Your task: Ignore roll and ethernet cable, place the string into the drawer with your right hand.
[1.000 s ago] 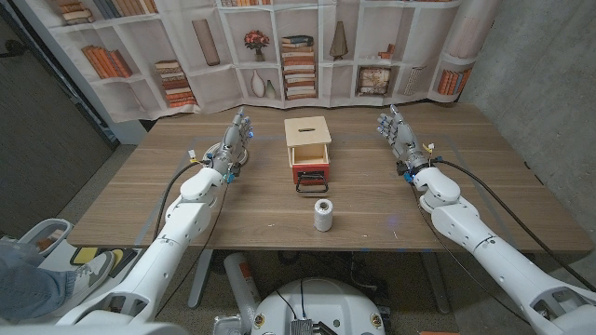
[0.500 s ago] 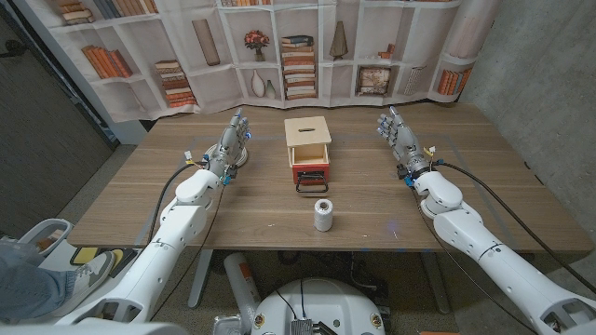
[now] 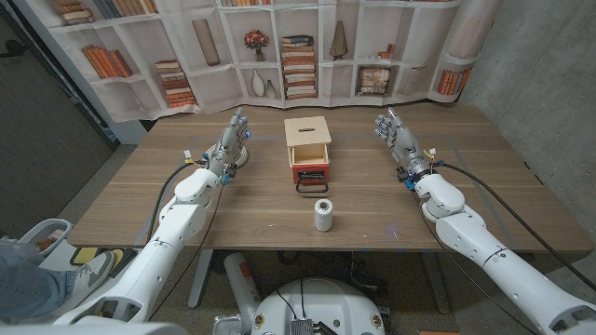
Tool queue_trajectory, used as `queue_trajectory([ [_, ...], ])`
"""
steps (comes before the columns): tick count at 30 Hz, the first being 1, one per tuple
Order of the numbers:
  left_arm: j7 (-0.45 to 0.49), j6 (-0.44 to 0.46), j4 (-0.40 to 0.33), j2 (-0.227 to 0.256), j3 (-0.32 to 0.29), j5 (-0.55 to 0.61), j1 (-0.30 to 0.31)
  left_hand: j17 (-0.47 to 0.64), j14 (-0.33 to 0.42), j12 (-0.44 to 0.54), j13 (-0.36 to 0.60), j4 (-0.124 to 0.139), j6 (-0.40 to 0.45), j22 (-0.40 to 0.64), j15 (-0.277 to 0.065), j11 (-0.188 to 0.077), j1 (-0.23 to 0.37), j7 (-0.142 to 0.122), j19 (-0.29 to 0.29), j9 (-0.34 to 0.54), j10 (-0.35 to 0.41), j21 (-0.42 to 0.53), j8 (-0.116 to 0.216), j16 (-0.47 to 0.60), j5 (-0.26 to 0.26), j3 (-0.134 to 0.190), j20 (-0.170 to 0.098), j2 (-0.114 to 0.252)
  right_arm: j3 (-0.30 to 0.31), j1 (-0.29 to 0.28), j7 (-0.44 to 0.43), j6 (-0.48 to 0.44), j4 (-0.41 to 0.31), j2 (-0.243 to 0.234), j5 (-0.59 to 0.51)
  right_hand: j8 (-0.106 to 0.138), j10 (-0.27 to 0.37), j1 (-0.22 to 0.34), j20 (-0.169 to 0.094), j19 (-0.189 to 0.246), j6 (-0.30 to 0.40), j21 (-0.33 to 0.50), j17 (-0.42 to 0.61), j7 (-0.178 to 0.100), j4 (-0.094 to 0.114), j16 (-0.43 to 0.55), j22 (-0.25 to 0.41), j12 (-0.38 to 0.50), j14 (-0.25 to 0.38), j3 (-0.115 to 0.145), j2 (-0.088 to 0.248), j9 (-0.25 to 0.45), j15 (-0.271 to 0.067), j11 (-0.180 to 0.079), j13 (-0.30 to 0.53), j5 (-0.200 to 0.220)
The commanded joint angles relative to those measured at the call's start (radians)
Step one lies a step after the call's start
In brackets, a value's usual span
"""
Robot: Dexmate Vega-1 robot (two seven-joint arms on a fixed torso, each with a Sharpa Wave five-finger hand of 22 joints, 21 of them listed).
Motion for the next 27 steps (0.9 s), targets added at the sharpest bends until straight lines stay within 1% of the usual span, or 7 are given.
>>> queue_trajectory([
  [1, -0.007, 0.004, 0.010, -0.001, 0.003, 0.002, -0.013, 0.002, -0.106, 0.005, 0.002, -0.007, -0.061, 0.006, 0.003, 0.001, 0.010, 0.006, -0.133, 0.003, -0.060, 0.006, 0.005, 0.004, 0.009, 0.004, 0.005, 0.001, 0.008, -0.037, 0.012, 0.025, -0.035, -0.018, 0.001, 0.010, 0.019, 0.014, -0.012, 0.020, 0.014, 0.000, 0.003, -0.001, -0.007, 0.007, 0.004, 0.008, 0.016, 0.000, -0.001, 0.001, -0.002, -0.002, 0.004, 0.004],
  [3, -0.003, 0.003, 0.005, 0.000, 0.004, 0.008, -0.012, 0.002, -0.106, 0.005, 0.002, -0.008, -0.061, 0.006, 0.003, 0.001, 0.011, 0.006, -0.133, 0.003, -0.060, 0.006, 0.005, 0.004, 0.009, 0.003, 0.005, 0.001, 0.006, -0.038, 0.025, 0.030, -0.034, -0.021, 0.004, 0.010, 0.020, 0.014, -0.012, 0.023, 0.014, 0.000, 0.003, -0.001, -0.008, 0.007, 0.004, 0.008, 0.017, 0.000, -0.001, 0.001, -0.003, -0.003, 0.004, 0.004],
  [7, -0.006, 0.005, 0.003, 0.001, 0.005, 0.006, -0.012, 0.002, -0.105, 0.005, 0.002, -0.008, -0.061, 0.006, 0.002, 0.001, 0.013, 0.005, -0.133, 0.003, -0.059, 0.006, 0.005, 0.004, 0.010, 0.003, 0.006, 0.002, 0.005, -0.045, 0.028, 0.029, -0.044, -0.026, 0.004, 0.008, 0.020, 0.020, -0.014, 0.050, 0.014, 0.004, 0.003, -0.002, -0.013, 0.009, 0.004, 0.006, 0.030, 0.000, -0.001, 0.001, -0.006, -0.007, 0.004, 0.003],
  [10, -0.004, 0.004, 0.005, 0.000, 0.006, 0.007, -0.012, 0.002, -0.105, 0.005, 0.002, -0.009, -0.060, 0.006, 0.003, 0.000, 0.014, 0.005, -0.133, 0.003, -0.059, 0.006, 0.004, 0.004, 0.011, 0.003, 0.008, 0.003, 0.006, -0.054, 0.029, 0.032, -0.054, -0.031, 0.003, 0.007, 0.019, 0.021, -0.014, 0.058, 0.013, 0.005, 0.003, -0.005, -0.015, 0.009, 0.004, 0.004, 0.033, -0.001, -0.001, 0.001, -0.006, -0.008, 0.004, 0.003],
  [15, -0.003, 0.009, 0.004, -0.003, 0.005, 0.004, -0.010, 0.002, -0.104, 0.005, 0.002, -0.010, -0.059, 0.006, 0.003, 0.000, 0.016, 0.005, -0.133, 0.003, -0.058, 0.006, 0.005, 0.004, 0.012, 0.002, 0.008, 0.003, 0.009, -0.066, 0.049, 0.043, -0.063, -0.043, 0.009, 0.006, 0.014, 0.023, -0.013, 0.062, 0.013, 0.003, 0.003, -0.009, -0.017, 0.009, 0.004, 0.001, 0.038, -0.001, -0.001, 0.002, -0.001, -0.009, 0.004, 0.002],
  [21, 0.000, 0.014, -0.003, -0.001, 0.008, 0.008, -0.007, 0.002, -0.103, 0.006, 0.002, -0.011, -0.057, 0.006, 0.004, -0.001, 0.018, 0.004, -0.134, 0.003, -0.055, 0.007, 0.005, 0.004, 0.013, 0.002, 0.010, 0.004, 0.014, -0.088, 0.052, 0.062, -0.081, -0.061, -0.007, 0.004, 0.004, 0.028, -0.012, 0.060, 0.008, -0.001, 0.003, -0.007, -0.019, 0.005, 0.005, -0.005, 0.032, 0.001, 0.003, 0.002, -0.002, -0.008, 0.005, 0.002],
  [27, 0.005, 0.015, -0.015, 0.000, 0.011, 0.012, -0.001, 0.002, -0.103, 0.006, 0.002, -0.011, -0.055, 0.006, 0.004, -0.001, 0.020, 0.003, -0.132, 0.003, -0.055, 0.007, 0.006, 0.004, 0.014, 0.001, 0.010, 0.005, 0.022, -0.108, 0.052, 0.064, -0.097, -0.070, 0.005, 0.003, 0.000, 0.031, -0.011, 0.059, 0.007, -0.004, 0.003, -0.007, -0.021, 0.004, 0.005, -0.007, 0.031, 0.002, 0.006, 0.002, -0.002, -0.011, 0.005, 0.001],
])
